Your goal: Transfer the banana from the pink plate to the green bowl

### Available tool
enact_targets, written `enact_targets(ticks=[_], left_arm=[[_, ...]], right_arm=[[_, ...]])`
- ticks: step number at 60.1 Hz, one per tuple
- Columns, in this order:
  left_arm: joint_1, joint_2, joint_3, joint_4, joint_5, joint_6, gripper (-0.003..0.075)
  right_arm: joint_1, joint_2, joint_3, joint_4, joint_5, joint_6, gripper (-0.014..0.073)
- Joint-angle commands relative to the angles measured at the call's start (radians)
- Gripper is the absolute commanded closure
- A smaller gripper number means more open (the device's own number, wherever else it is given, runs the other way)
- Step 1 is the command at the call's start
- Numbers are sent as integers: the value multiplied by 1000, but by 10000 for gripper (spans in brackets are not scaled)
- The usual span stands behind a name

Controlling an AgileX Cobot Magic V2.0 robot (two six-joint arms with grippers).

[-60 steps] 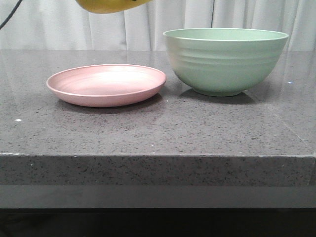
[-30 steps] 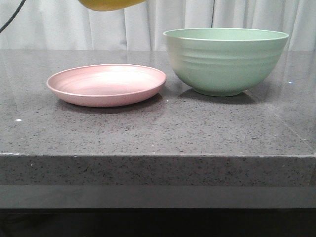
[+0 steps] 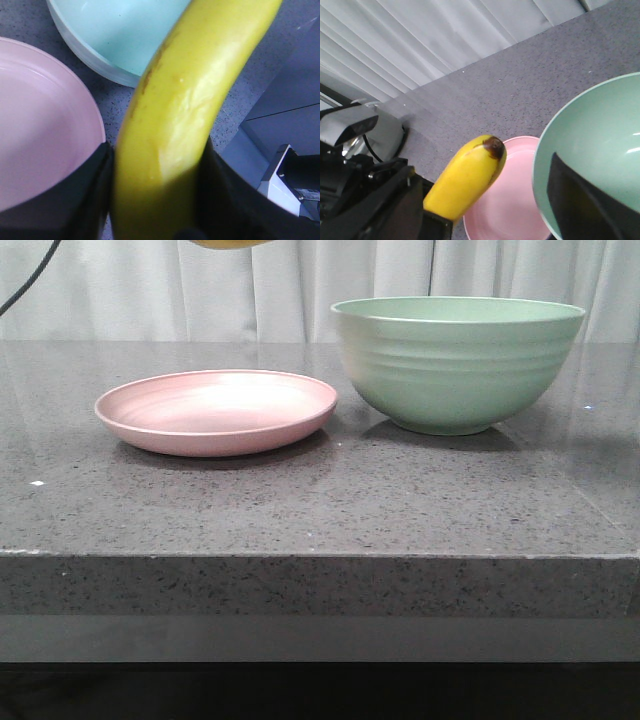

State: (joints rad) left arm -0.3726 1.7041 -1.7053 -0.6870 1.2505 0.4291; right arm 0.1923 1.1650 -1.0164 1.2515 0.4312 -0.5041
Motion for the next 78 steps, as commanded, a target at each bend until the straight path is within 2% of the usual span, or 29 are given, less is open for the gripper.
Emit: enact_targets(ticks=[1, 11, 18, 30, 55, 72, 78], left_arm=[[4, -55, -37, -71, 18, 4, 678], [4, -55, -37, -71, 17, 4, 678], [4, -55, -37, -72, 17, 4, 678], [4, -55, -37, -72, 5, 4, 678], [4, -55, -37, -73, -10, 4, 678], [4, -55, -37, -73, -16, 4, 678], [4, -55, -37, -73, -17, 4, 678]], right_arm=[[0, 25, -42, 181, -18, -107, 53], [0, 99, -56, 392, 22, -278, 53], [0, 146, -68, 466, 51, -333, 53], [23, 230, -118, 474, 134, -337, 53], [79, 276, -148, 461, 184, -339, 63], [79, 276, -148, 454, 214, -339, 281], [79, 276, -148, 454, 220, -339, 408]])
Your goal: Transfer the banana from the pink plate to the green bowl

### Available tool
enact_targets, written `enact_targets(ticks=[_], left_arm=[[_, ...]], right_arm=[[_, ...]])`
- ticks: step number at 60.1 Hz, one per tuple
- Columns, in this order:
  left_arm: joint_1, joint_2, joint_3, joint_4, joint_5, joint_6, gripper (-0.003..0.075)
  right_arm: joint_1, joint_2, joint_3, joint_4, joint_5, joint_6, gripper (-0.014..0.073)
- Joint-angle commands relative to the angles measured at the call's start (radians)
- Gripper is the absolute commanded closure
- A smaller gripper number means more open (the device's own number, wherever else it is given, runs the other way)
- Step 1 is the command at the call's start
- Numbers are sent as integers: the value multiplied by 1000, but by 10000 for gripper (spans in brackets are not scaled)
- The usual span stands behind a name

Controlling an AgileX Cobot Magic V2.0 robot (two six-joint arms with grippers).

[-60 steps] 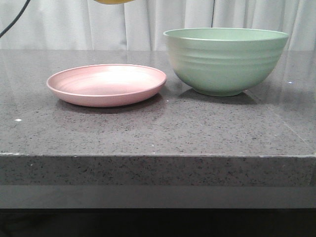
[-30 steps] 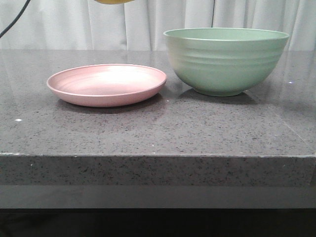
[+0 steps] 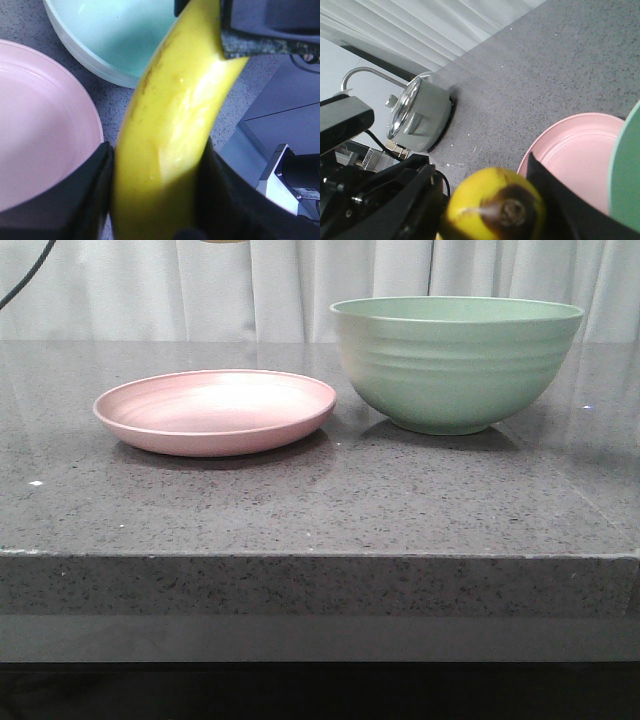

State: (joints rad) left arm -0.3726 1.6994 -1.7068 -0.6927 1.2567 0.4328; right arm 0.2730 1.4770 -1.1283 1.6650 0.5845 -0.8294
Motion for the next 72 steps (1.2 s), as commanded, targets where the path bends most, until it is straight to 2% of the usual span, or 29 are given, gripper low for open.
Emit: enact_targets(ticks=[1, 6, 10, 14, 21, 24, 30, 33, 52, 72], left_arm=[[4, -51, -36, -68, -23, 0, 678], [4, -51, -36, -68, -27, 0, 675], [4, -51, -36, -68, -32, 0, 661], [4, -51, -36, -66, -37, 6, 608], [4, -51, -36, -66, -47, 14, 428], [4, -51, -36, -66, -48, 14, 323], [4, -51, -36, -66, -48, 14, 183], [4, -51, -36, -64, -48, 14, 148], [20, -53, -59, -35, 14, 17, 132], [121, -138, -89, -38, 14, 17, 132]], right_arm=[[-2, -36, -36, 41, 67, -14, 424], [-2, -36, -36, 41, 70, -14, 488], [-2, -36, -36, 41, 71, -14, 489], [-2, -36, -36, 41, 72, -14, 489], [-2, -36, -36, 41, 73, -14, 489], [-2, -36, -36, 41, 73, -14, 489], [-2, -36, -36, 41, 73, -14, 489], [-2, -36, -36, 41, 73, -14, 489], [-3, -36, -36, 39, 38, -14, 489], [-33, -36, -36, -9, -65, -14, 489]])
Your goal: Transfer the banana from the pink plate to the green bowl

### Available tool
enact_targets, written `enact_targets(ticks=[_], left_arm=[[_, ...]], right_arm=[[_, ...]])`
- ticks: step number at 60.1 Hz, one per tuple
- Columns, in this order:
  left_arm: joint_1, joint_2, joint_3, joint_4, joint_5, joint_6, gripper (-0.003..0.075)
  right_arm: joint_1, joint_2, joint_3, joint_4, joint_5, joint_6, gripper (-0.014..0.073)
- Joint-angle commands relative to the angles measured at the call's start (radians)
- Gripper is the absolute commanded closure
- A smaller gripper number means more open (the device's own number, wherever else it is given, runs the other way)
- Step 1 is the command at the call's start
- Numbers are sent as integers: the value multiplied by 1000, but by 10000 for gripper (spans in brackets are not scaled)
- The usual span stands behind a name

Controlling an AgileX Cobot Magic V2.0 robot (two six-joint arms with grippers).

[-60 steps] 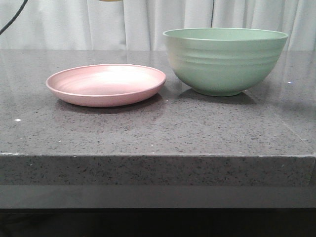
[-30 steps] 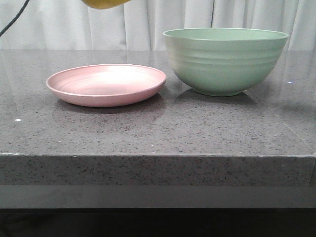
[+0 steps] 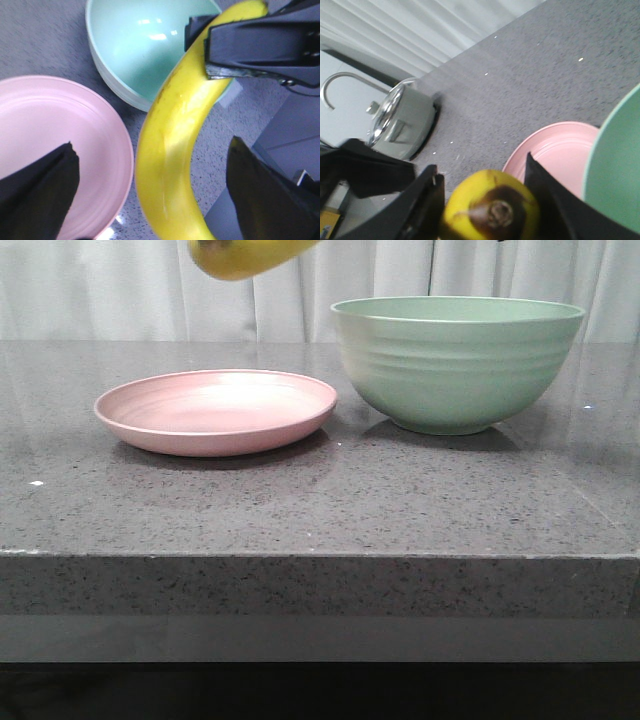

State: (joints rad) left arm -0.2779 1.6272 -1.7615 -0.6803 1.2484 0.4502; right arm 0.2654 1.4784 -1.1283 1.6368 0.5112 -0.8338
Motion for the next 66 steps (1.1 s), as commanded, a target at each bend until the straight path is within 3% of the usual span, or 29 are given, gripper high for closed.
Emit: enact_targets(ticks=[1, 11, 20, 27, 38, 44, 66], left_arm=[[32, -67, -34, -50, 22, 0, 132], [93, -74, -34, -48, 22, 0, 132], [108, -74, -34, -48, 18, 0, 132], [108, -72, -34, -48, 18, 0, 132], [108, -72, -34, -48, 12, 0, 132], [108, -72, -34, -48, 7, 0, 132], [108, -72, -34, -48, -17, 0, 132]], right_arm=[[-31, -37, -36, 19, 8, -10, 489], [-122, -37, -49, -18, 40, -10, 489], [-181, -37, -145, -173, 63, 9, 489], [-192, -37, -260, -352, 47, 71, 489], [-193, 5, -427, -752, 64, 242, 489], [-189, 51, -471, -891, 83, 304, 482], [-161, 190, -474, -911, 77, 304, 473]])
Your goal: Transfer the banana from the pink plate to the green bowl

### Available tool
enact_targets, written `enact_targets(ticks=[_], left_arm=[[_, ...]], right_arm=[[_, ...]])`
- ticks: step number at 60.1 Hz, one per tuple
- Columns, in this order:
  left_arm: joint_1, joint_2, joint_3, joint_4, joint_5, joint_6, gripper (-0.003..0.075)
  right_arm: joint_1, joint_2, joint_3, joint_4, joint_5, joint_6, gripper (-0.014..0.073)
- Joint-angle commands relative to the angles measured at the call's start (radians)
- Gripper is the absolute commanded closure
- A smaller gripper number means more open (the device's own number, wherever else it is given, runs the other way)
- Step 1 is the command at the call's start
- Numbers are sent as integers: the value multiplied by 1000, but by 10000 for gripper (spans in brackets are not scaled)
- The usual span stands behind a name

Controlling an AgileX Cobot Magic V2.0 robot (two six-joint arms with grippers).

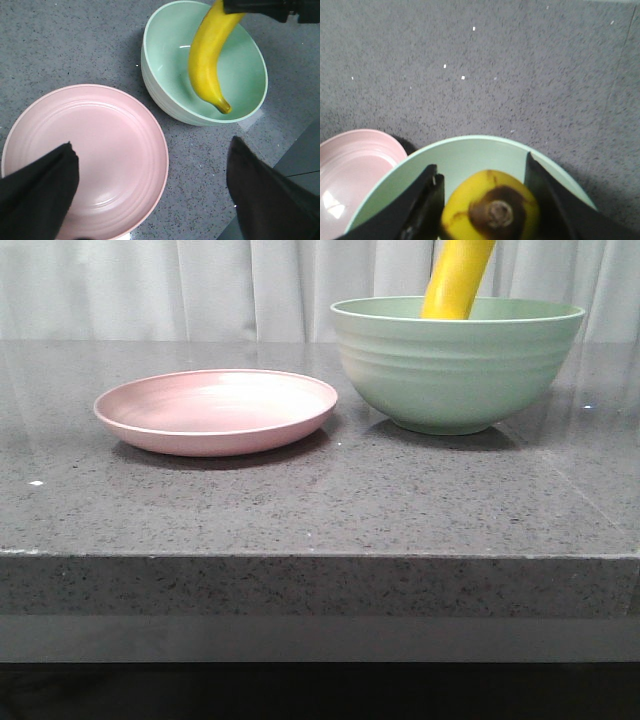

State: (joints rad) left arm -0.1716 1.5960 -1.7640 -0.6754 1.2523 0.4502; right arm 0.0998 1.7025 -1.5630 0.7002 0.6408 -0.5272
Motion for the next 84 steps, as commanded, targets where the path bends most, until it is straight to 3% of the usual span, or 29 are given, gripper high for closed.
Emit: enact_targets(ticks=[1, 7, 15, 35, 56, 61, 66, 76, 84], left_arm=[[2, -41, -31, -53, -21, 0, 132], [2, -41, -31, -53, -21, 0, 132], [2, -41, -31, -52, -21, 0, 132], [2, -41, -31, -52, -21, 0, 132], [2, -41, -31, -52, -21, 0, 132], [2, -41, -31, -52, -22, 0, 132], [2, -41, -31, -52, -23, 2, 132], [2, -41, -31, -49, -23, 2, 132], [2, -41, -31, -49, -23, 2, 135]], right_arm=[[4, -31, -39, 24, -53, -3, 473], [12, -12, -39, 24, -49, -3, 445], [15, 2, -39, 24, -44, -3, 277], [14, 4, -39, 12, -48, -3, -20], [-28, -54, -76, 10, -32, -3, -41], [-56, -82, -77, 11, 0, -3, -29], [-79, -100, -77, 11, 35, -3, 62], [-99, -112, -77, 11, 64, -3, 368], [-99, -119, -77, 11, 69, -3, 524]])
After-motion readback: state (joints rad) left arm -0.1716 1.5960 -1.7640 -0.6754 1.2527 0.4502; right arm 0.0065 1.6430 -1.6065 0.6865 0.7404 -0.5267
